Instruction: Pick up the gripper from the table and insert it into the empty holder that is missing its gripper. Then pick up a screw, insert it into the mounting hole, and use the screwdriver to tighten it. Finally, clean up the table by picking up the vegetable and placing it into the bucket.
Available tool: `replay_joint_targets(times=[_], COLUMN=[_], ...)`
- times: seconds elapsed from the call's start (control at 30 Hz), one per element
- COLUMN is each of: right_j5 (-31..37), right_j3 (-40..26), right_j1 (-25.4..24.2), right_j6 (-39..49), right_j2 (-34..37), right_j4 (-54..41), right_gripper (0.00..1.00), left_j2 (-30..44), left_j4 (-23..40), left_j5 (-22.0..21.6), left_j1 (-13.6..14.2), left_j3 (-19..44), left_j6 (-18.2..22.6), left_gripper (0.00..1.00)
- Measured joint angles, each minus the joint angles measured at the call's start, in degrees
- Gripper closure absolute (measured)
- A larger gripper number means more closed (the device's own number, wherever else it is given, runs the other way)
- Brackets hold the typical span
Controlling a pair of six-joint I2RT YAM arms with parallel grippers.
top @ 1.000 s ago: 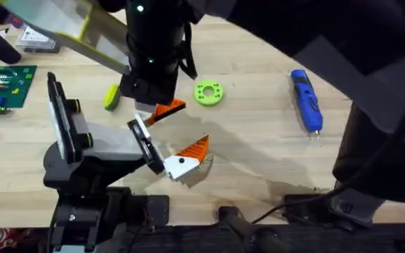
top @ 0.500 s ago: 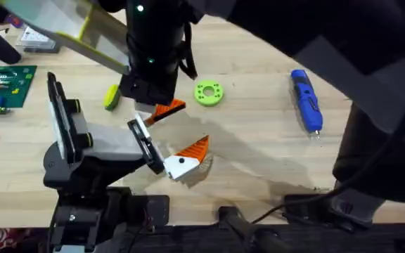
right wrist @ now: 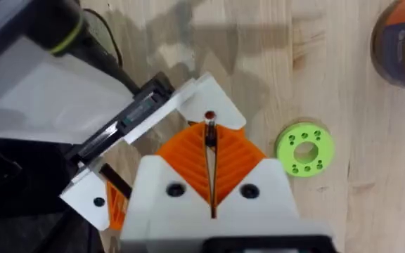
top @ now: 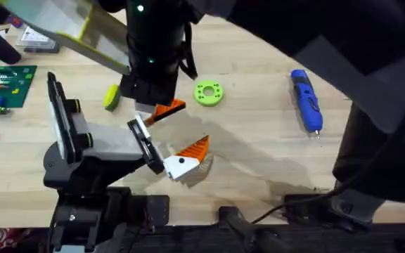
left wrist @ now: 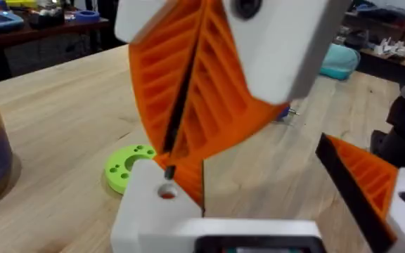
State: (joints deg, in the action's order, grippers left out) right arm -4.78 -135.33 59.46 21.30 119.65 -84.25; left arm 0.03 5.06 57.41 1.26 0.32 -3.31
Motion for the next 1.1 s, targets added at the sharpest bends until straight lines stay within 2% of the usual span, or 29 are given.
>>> replay_joint_targets(times=[1.1], right_j5=[0.0], right_j3=[0.7], right_j1=[0.0], right_j6=[0.0], right_j2=[0.0], right_j4=[0.5], right_gripper=[0.991], left_j2=[0.0], left_j4=[0.0], left_j5=[0.0], left_j1=[0.0], left_j3=[0.0], left_j6=[0.0], left_gripper=[0.015])
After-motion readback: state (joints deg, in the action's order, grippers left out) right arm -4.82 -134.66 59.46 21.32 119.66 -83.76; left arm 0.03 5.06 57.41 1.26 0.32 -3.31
